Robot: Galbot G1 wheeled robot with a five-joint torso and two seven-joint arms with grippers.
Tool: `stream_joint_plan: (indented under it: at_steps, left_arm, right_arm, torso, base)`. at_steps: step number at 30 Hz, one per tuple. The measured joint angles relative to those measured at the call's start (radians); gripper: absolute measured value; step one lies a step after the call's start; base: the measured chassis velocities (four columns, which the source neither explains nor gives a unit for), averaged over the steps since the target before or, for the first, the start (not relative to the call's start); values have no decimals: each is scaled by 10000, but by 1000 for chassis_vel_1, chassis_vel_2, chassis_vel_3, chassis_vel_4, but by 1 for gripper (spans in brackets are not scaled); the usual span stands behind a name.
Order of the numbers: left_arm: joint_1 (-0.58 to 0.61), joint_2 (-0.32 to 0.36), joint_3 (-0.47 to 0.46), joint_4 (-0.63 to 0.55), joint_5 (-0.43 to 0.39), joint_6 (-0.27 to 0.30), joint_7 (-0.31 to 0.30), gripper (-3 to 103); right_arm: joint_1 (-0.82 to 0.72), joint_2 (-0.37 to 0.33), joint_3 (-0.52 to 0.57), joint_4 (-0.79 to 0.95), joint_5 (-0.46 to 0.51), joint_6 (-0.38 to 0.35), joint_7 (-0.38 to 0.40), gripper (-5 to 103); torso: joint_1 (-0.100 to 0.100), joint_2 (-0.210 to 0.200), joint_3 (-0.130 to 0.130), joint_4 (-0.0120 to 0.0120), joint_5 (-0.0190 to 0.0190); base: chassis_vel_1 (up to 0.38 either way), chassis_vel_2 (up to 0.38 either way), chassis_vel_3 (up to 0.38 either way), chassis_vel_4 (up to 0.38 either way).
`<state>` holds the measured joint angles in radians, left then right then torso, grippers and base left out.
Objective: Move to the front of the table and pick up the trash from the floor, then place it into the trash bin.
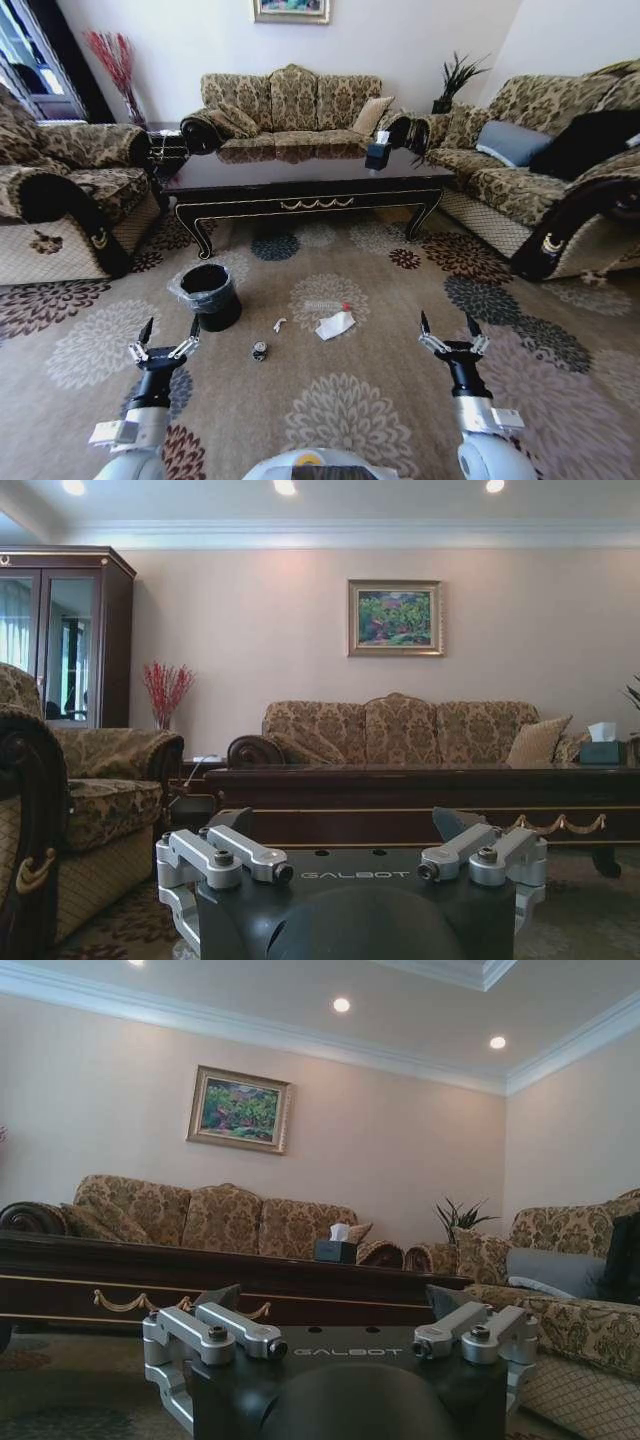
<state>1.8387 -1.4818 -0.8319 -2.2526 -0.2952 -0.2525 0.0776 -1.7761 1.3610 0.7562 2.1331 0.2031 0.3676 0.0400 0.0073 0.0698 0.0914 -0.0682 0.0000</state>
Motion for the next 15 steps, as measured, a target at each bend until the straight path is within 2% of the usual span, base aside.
stream_joint_plan:
  at_steps: [6, 15]
  left_arm:
    - [69, 7, -67, -92, -123, -46, 15, 100]
    - [70, 88, -192, -114, -340, -117, 57, 100]
  right_arm:
    - [-78, 41, -5, 90, -70, 3, 6, 100]
    - [-137, 87, 22, 207, -151, -22, 15, 100]
  torso:
    - [1, 0, 1, 0, 1]
    - [2, 0, 1, 0, -7]
  base:
    - [20, 114, -24, -127]
    - [85, 221, -91, -217]
